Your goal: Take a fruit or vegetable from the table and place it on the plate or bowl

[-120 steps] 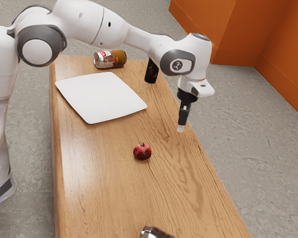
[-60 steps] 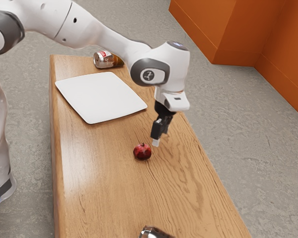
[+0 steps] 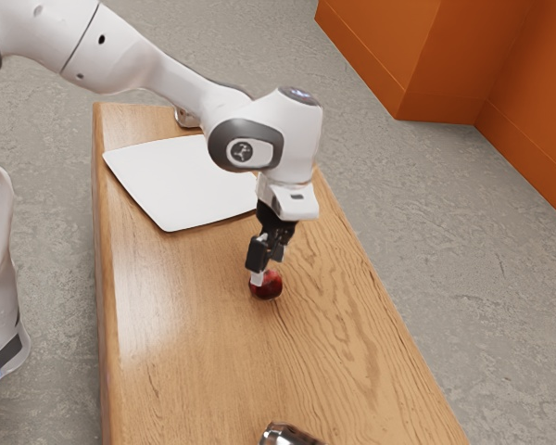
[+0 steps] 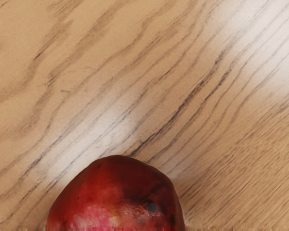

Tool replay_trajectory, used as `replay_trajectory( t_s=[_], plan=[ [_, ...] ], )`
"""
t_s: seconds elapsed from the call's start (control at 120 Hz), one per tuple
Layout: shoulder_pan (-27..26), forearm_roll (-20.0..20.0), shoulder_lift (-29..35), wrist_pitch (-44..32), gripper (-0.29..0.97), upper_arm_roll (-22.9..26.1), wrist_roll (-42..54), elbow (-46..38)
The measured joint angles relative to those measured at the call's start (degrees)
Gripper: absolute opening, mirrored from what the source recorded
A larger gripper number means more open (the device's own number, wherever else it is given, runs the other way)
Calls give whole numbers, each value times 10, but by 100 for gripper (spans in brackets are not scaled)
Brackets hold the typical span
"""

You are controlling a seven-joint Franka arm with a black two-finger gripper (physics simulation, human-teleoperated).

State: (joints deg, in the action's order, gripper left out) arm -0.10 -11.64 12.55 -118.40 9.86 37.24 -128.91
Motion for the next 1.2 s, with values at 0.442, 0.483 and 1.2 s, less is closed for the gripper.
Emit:
replay_trajectory(
  t_s=[0.442,0.483,1.2],
  plan=[
    [2,4,7,-1,67,-2,10,-19],
    [2,3,7,-5,67,-1,11,-21],
    [3,-1,-16,-90,67,-3,15,-43]
  ],
)
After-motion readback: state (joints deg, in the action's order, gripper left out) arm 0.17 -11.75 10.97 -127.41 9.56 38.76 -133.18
